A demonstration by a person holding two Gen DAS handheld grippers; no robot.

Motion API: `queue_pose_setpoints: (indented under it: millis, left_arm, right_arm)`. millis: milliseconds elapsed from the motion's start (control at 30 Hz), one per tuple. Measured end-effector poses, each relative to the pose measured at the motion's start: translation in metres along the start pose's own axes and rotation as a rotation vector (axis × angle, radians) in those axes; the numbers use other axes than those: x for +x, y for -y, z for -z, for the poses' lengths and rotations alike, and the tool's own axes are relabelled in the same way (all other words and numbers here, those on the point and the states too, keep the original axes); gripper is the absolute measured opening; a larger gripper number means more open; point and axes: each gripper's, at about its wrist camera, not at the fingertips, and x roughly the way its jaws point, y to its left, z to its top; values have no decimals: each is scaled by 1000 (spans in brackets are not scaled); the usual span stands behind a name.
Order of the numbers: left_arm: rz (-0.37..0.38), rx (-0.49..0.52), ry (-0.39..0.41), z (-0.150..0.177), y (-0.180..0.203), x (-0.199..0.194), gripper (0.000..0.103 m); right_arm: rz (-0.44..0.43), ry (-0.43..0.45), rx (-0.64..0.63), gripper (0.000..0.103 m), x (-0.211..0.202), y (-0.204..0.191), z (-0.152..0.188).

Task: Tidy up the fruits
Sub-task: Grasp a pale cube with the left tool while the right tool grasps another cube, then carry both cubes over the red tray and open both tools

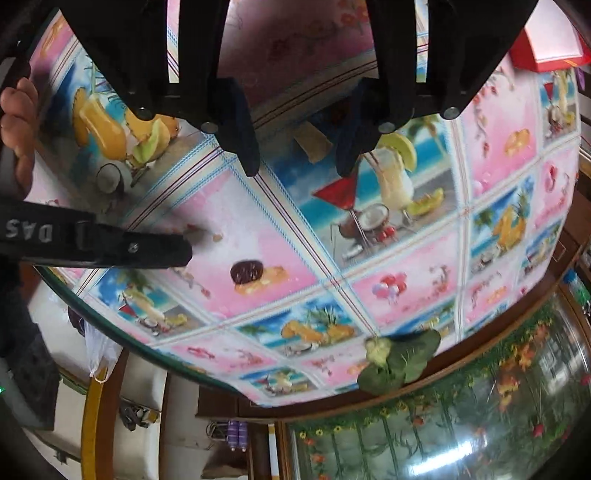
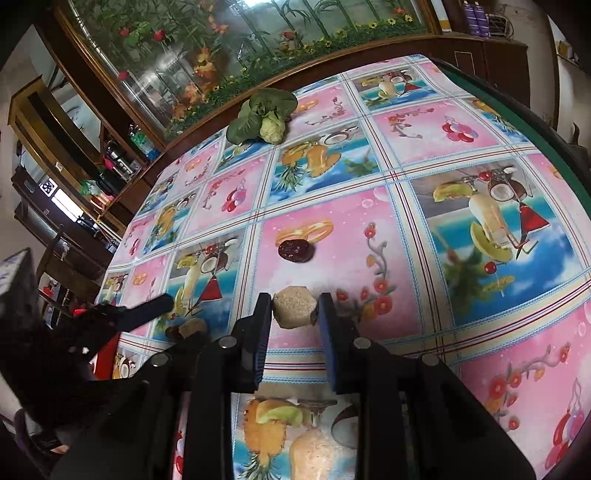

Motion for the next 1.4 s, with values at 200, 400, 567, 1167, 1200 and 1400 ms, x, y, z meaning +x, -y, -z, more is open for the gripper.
queue_pose_setpoints:
  millis: [200,400,567,1167,1200,1400]
  left_arm:
    - [36,-34,7,3,-1,5,28]
    - [56,-57,24,11,2,0,21]
    - [58,-74,31,20,7,-6,20]
    - [-77,-333,225,104,-26,-154,20]
    - [-99,-357,235,112,-35,-164,20]
    - [-290,-509,225,165,-111,-210,20]
  right_arm:
    - [-19,-19,9,27,4,0,1]
    - [-15,-18,8,27,5,0,1]
    - [-10,-19,5,27,6,0,1]
    - [-19,47,-72,27,4,-13,4]
    - [-31,61,-84,27,2,-17,5]
    - [-173,69,-179,28,0,-75,20]
